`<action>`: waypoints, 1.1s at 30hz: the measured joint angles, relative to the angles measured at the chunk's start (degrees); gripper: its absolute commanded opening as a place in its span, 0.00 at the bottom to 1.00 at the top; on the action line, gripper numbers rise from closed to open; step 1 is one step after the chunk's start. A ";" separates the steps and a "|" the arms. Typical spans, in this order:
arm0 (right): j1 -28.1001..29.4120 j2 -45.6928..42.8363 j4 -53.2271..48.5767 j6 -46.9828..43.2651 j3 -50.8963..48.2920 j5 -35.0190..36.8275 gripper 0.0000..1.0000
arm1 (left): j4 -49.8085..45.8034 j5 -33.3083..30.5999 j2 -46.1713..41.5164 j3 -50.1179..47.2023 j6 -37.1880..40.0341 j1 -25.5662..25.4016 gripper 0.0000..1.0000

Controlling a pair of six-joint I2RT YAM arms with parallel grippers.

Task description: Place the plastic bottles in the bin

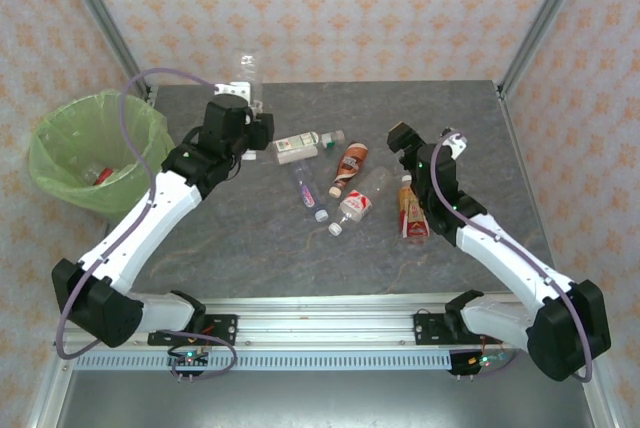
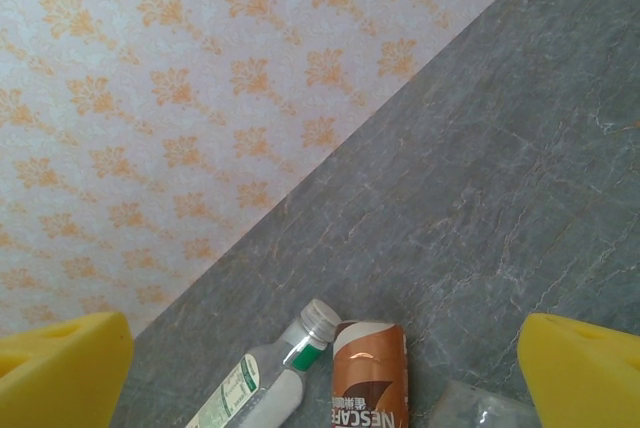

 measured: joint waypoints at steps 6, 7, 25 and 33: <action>-0.02 1.07 0.00 -0.02 0.02 -0.44 0.99 | -1.57 -12.83 -2.93 1.79 1.77 1.90 0.63; -0.02 1.25 0.00 0.00 0.02 -0.59 0.99 | -1.57 -14.75 -3.26 1.95 2.08 2.21 0.63; -0.39 2.45 -0.46 0.00 0.33 -2.16 0.99 | -0.24 -26.67 -6.64 0.66 -2.80 19.85 0.65; -0.39 2.45 -0.83 -0.02 0.35 -2.36 0.99 | -0.24 -30.05 -6.64 -1.44 -6.78 24.57 0.66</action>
